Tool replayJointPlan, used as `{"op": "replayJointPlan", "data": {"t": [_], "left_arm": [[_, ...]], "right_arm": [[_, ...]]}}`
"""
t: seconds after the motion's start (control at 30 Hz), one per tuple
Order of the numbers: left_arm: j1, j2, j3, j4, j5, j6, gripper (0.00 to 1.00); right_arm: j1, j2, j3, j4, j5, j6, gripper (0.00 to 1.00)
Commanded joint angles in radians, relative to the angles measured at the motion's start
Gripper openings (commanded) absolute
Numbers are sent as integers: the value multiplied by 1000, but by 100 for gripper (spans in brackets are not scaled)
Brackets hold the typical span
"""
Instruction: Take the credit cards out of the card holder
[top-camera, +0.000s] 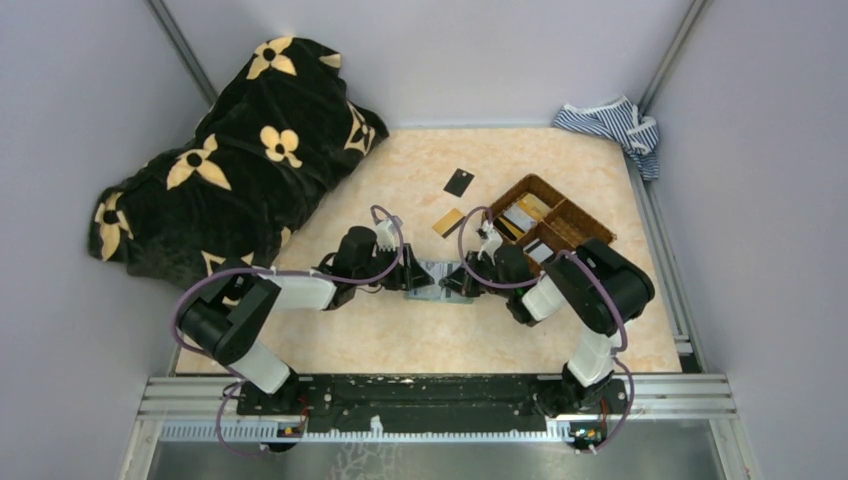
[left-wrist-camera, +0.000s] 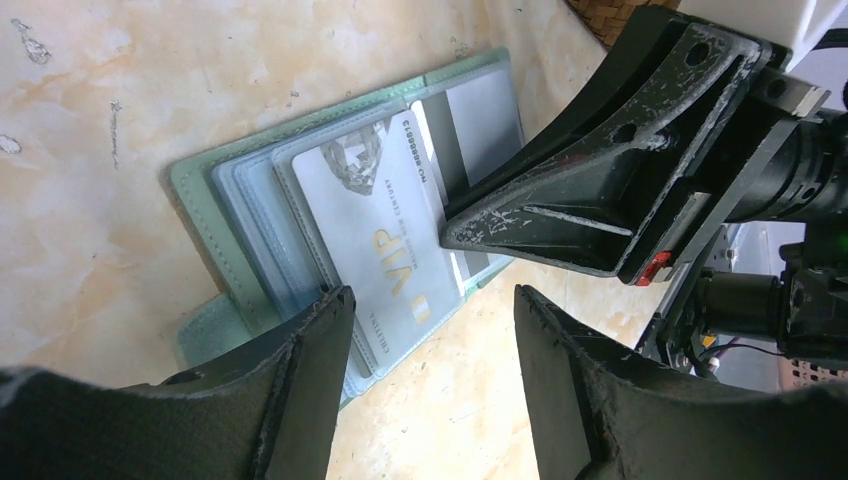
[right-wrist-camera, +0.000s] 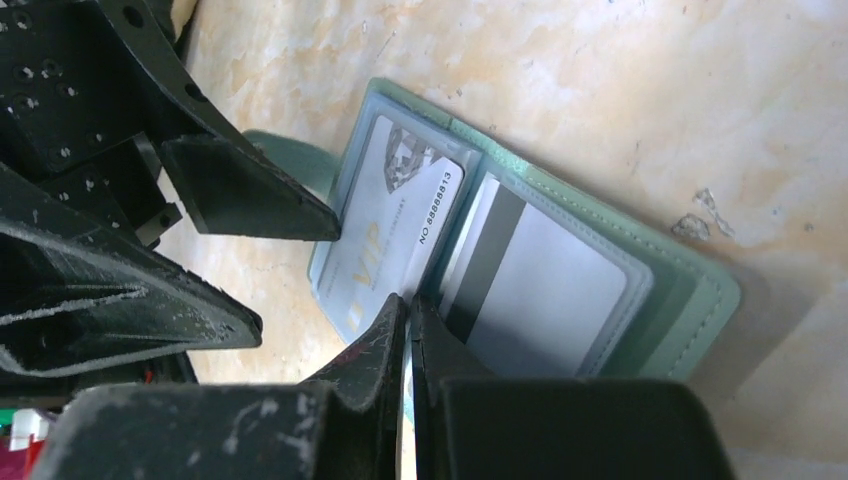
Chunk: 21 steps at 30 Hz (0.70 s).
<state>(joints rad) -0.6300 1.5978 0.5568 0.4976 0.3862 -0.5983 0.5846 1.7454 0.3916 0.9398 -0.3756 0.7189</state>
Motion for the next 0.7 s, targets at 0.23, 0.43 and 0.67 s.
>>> {"op": "replayJointPlan", "data": {"t": [0.23, 0.43, 0.67], "left_arm": [[3, 54, -10, -67, -13, 12, 67], [4, 74, -6, -56, -9, 7, 67], [7, 74, -5, -43, 6, 2, 67]], "right_arm": [[-37, 54, -77, 293, -175, 93, 0], [-43, 17, -106, 257, -163, 71, 0], [-48, -22, -118, 176, -131, 50, 0]]}}
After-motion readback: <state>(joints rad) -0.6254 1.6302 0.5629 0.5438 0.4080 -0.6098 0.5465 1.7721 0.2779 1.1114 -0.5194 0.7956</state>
